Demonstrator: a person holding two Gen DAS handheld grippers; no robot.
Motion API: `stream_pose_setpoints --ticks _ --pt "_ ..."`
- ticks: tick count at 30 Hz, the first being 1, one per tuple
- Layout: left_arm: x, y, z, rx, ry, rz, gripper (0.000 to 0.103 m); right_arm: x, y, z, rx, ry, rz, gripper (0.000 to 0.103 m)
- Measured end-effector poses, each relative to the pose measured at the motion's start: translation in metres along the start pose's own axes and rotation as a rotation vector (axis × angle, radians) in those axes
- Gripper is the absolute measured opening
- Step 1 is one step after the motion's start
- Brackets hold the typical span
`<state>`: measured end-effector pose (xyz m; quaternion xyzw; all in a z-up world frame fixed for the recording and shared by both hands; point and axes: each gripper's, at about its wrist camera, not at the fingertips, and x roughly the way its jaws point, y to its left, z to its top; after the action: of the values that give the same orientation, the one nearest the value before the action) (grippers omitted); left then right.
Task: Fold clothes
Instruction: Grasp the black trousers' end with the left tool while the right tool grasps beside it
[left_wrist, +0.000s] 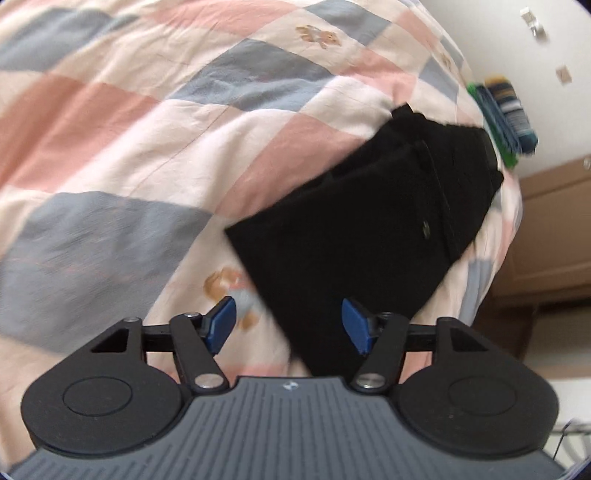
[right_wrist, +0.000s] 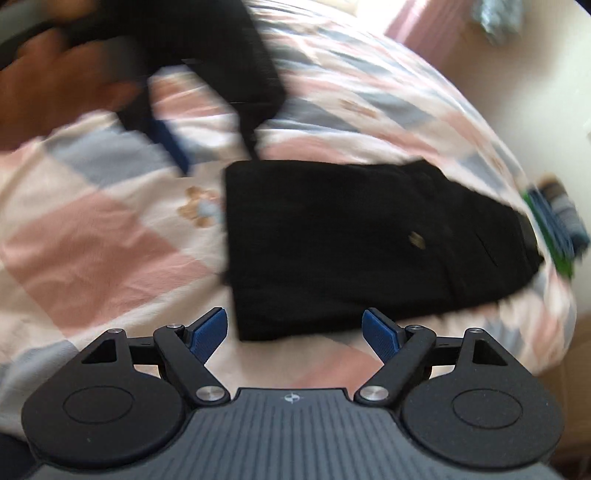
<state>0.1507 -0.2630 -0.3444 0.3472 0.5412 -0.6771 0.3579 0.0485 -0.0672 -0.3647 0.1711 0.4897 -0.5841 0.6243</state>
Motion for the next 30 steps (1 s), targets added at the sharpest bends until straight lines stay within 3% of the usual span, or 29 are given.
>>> stream_pose_setpoints --ticks 4,9,12,15,16,18,21,27,30 --pt "0.035 0.017 0.007 -0.056 0.008 -0.044 0.061 0.025 0.041 -0.010 -0.183 -0.073 -0.126 0.075" --pt "0.053 0.036 0.009 -0.161 -0.024 -0.135 0.060 0.049 0.064 -0.032 -0.373 -0.145 -0.268 0.077" --pt "0.058 0.042 0.010 -0.225 -0.046 -0.166 0.055 0.058 0.061 -0.039 -0.439 -0.201 -0.316 0.078" --pt "0.059 0.044 0.010 -0.262 -0.060 -0.155 0.045 0.067 0.050 -0.041 -0.481 -0.243 -0.293 0.078" --pt "0.057 0.045 0.010 -0.275 -0.066 -0.153 0.042 0.068 0.045 -0.041 -0.487 -0.253 -0.267 0.077" --pt "0.048 0.046 0.007 -0.307 -0.088 -0.170 0.030 0.063 0.031 -0.037 -0.474 -0.253 -0.158 0.045" --pt "0.027 0.037 0.003 -0.320 -0.132 -0.188 0.022 0.039 -0.015 -0.029 -0.364 -0.282 0.011 0.032" --pt "-0.029 -0.039 0.009 -0.308 -0.298 -0.269 0.022 -0.001 -0.182 0.013 -0.042 -0.310 0.437 0.024" --pt "-0.045 -0.108 0.028 -0.277 -0.409 -0.317 0.024 -0.010 -0.272 0.031 0.089 -0.311 0.570 0.023"
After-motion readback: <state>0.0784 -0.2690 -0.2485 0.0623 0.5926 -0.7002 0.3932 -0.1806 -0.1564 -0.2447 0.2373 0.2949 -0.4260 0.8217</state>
